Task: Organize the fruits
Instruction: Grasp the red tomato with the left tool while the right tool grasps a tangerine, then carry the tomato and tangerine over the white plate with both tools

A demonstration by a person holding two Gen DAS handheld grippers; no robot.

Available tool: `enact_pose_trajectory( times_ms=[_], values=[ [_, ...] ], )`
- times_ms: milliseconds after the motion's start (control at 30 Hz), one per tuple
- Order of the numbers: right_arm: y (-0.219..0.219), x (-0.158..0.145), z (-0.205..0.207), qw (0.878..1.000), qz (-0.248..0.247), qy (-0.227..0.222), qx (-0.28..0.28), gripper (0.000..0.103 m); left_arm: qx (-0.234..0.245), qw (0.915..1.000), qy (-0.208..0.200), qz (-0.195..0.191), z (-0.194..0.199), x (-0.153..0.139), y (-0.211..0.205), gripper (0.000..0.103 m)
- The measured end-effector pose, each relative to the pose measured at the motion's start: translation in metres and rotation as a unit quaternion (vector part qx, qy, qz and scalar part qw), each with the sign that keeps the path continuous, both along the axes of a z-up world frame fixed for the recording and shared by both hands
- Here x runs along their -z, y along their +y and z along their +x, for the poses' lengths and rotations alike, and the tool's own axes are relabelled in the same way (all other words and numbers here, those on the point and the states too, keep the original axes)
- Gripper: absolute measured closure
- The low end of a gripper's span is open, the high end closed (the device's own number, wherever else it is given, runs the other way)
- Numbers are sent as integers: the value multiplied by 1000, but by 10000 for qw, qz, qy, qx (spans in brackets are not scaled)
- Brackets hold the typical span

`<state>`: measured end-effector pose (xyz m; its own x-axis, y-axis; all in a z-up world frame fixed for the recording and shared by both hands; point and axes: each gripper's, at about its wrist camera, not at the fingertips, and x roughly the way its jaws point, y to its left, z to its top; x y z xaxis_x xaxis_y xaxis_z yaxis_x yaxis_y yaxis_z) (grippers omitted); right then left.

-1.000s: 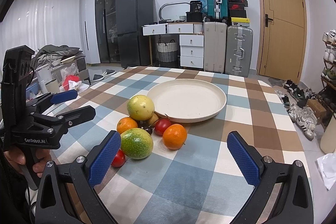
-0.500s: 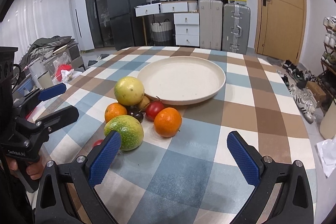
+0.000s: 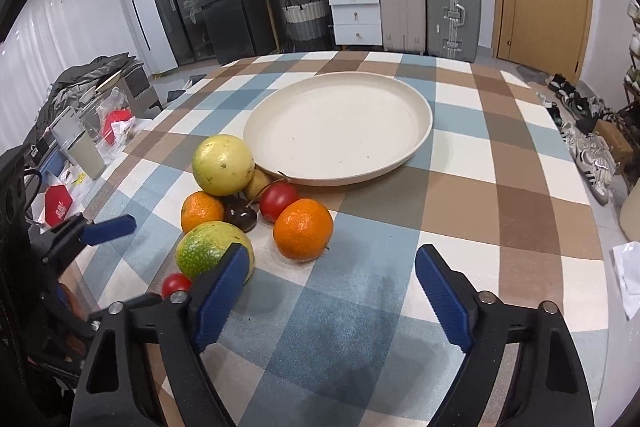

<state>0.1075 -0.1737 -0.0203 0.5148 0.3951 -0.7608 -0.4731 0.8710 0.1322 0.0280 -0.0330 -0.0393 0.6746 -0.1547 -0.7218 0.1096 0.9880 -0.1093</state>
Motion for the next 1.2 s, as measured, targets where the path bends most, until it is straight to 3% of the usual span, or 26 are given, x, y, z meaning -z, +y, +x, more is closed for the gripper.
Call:
enact_pose_trajectory(
  times_ms=[100, 233, 367, 467, 533, 567, 733, 1200],
  values=[
    [1, 5, 7, 9998, 93, 164, -44, 21, 120, 9998, 128, 37, 3, 4, -8, 18],
    [7, 12, 18, 9992, 186, 327, -144, 33, 293, 9985, 448, 92, 9, 13, -19, 33],
    [14, 17, 24, 9986, 230, 428, -228, 37, 347, 9983, 464, -4, 11, 13, -22, 38],
    [18, 21, 28, 9980, 274, 487, -288, 45, 412, 9980, 471, -59, 12, 12, -23, 54],
    [20, 23, 30, 9978, 287, 532, -280, 50, 524, 9974, 477, -111, 11, 11, -23, 72],
    [21, 24, 31, 9977, 293, 547, -282, 53, 597, 9969, 487, -144, 10, 10, -23, 75],
    [24, 24, 31, 9975, 353, 517, -340, 63, 712, 9962, 450, -200, 7, 10, -20, 75],
    [9, 6, 13, 9978, 514, 241, -351, 64, 585, 9979, -68, -250, -2, -20, 0, 75]
  ],
)
